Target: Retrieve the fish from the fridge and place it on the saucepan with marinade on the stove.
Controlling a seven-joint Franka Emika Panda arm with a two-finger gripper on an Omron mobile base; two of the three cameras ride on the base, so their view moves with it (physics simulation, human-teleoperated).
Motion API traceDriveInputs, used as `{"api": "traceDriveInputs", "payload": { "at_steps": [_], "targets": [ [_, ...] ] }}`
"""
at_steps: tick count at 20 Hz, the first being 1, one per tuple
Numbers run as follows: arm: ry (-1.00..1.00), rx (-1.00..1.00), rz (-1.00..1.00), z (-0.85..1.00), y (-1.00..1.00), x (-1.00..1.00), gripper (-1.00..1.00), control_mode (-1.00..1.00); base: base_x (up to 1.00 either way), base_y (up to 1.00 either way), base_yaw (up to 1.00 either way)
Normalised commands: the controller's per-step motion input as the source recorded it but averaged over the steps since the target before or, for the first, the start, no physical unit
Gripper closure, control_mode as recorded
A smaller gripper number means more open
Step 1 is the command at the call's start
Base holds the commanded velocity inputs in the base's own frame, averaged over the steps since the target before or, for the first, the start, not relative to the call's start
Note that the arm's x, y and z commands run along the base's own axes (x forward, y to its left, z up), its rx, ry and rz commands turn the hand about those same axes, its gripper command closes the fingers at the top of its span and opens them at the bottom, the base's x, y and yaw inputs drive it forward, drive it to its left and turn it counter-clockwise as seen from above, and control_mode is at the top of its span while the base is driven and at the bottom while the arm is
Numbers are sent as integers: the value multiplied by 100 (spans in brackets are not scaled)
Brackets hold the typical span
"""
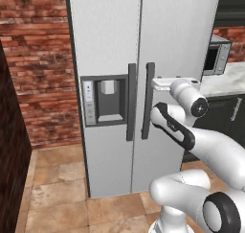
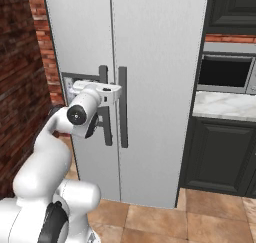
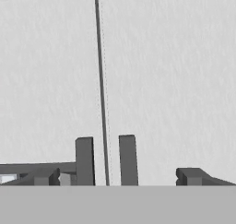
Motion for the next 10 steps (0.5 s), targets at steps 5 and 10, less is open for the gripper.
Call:
{"api": "traceDriveInputs", "payload": {
  "at_steps": [5,10],
  "targets": [
    [0,0,0,-29,-15,15,-100,-100,0,0,0],
    [0,0,0,-19,-17,12,-100,-100,0,0,0]
  ]
}}
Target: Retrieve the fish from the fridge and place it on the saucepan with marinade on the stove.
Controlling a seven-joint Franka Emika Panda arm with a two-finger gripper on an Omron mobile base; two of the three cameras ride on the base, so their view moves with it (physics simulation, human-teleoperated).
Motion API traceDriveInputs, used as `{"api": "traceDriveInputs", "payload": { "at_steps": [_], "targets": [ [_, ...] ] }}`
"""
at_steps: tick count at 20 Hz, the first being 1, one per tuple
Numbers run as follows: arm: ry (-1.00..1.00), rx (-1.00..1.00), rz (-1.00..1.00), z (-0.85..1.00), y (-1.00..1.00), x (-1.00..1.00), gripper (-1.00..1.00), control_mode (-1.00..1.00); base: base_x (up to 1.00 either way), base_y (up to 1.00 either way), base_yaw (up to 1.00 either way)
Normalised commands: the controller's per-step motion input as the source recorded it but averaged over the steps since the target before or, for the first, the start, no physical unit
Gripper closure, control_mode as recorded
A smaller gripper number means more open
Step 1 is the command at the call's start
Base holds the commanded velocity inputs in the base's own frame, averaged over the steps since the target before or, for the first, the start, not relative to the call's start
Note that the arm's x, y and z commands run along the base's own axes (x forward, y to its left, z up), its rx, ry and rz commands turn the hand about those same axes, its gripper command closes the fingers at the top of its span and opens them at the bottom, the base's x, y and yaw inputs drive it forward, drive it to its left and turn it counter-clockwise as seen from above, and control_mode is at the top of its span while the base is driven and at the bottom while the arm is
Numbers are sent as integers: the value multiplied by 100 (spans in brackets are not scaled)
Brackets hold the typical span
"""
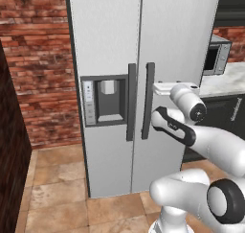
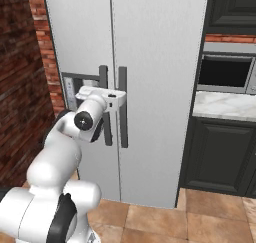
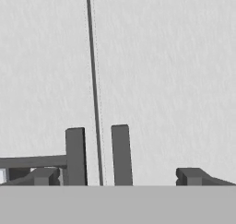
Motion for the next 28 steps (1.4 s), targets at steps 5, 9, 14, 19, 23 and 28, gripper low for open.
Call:
{"api": "traceDriveInputs", "payload": {
  "at_steps": [5,9,14,19,23,28],
  "targets": [
    [0,0,0,0,-9,13,-100,-100,0,0,0],
    [0,0,0,0,0,23,-100,-100,0,0,0],
    [0,0,0,0,0,30,-100,-100,0,0,0],
    [0,0,0,-3,0,28,-100,-100,0,0,0],
    [0,0,0,-14,3,33,-100,-100,0,0,0],
    [0,0,0,-13,1,34,-100,-100,0,0,0]
  ]
}}
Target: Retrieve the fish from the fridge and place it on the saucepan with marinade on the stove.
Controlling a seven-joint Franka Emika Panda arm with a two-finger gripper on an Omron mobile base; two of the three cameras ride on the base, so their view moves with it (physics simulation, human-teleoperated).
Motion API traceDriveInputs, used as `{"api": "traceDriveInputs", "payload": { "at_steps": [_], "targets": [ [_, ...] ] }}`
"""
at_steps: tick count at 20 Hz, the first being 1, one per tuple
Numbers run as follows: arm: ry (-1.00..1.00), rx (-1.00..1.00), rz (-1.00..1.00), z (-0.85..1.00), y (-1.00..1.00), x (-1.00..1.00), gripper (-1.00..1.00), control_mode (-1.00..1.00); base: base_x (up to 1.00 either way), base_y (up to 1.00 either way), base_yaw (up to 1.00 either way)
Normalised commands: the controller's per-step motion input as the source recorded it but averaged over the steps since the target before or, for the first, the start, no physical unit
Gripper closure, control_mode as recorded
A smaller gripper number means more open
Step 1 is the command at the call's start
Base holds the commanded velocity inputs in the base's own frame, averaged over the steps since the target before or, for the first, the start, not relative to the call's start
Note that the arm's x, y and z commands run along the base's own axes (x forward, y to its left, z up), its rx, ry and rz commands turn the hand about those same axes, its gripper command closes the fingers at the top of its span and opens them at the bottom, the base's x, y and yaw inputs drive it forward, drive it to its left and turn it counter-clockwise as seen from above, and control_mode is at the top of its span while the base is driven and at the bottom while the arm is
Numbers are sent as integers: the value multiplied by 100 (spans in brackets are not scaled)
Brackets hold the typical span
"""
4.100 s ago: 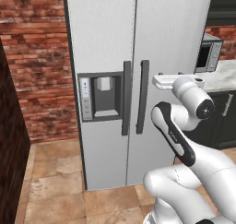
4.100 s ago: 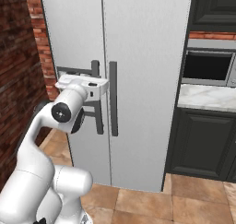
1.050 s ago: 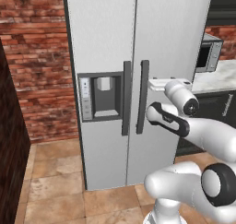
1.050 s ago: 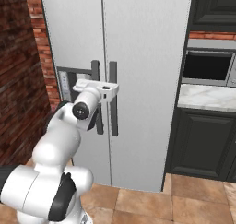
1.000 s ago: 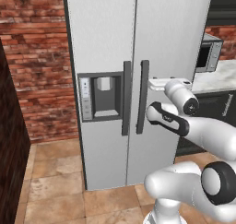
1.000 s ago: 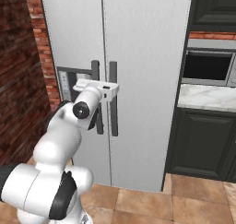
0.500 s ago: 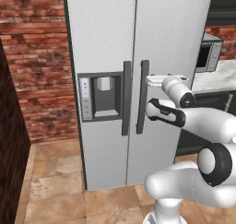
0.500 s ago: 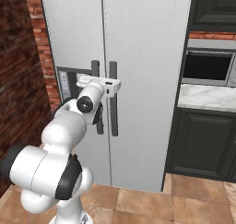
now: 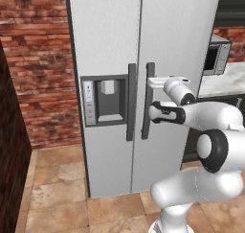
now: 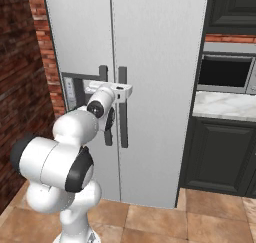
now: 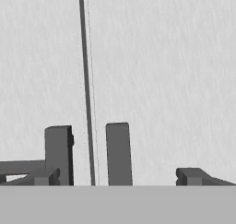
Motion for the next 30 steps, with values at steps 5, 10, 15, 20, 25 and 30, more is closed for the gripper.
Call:
{"api": "traceDriveInputs", "payload": {
  "at_steps": [5,10,15,20,25,30],
  "targets": [
    [0,0,0,-6,0,34,-100,-100,0,0,0],
    [0,0,0,-2,0,34,-100,-100,0,0,0],
    [0,0,0,0,0,39,-100,-100,0,0,0],
    [0,0,0,-4,0,38,-100,-100,0,0,0],
    [0,0,0,-3,0,34,-100,-100,0,0,0],
    [0,0,0,-3,0,34,-100,-100,0,0,0]
  ]
}}
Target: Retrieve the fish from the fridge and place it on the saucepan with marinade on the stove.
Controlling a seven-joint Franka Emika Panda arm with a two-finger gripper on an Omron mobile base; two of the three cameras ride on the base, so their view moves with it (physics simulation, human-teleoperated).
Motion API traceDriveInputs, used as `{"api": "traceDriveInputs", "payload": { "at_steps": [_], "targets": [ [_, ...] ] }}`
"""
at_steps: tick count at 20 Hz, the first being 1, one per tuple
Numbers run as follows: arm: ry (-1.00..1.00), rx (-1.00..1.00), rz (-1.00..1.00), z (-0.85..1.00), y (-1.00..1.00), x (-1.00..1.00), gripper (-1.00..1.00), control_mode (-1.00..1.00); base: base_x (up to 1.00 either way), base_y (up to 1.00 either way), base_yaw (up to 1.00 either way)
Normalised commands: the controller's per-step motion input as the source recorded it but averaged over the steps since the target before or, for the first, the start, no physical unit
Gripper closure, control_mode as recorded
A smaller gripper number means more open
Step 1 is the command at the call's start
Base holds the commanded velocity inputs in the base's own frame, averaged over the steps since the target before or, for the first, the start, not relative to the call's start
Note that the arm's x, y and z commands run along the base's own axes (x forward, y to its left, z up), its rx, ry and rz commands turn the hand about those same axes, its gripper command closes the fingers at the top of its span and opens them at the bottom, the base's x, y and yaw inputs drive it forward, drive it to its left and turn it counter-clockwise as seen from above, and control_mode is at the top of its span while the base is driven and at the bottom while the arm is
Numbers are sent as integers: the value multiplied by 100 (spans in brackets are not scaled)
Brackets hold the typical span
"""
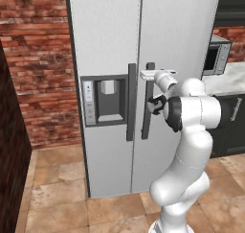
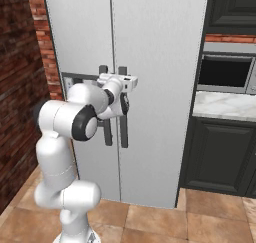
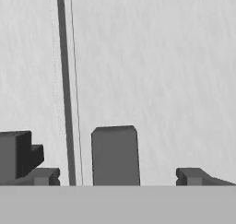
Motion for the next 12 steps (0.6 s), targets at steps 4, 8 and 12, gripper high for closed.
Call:
{"api": "traceDriveInputs", "payload": {
  "at_steps": [4,8,12],
  "targets": [
    [0,0,0,-4,0,30,-100,-100,0,0,0],
    [0,0,0,-5,0,29,-100,-100,0,0,0],
    [0,0,0,-6,3,29,-100,-100,0,0,0]
  ]
}}
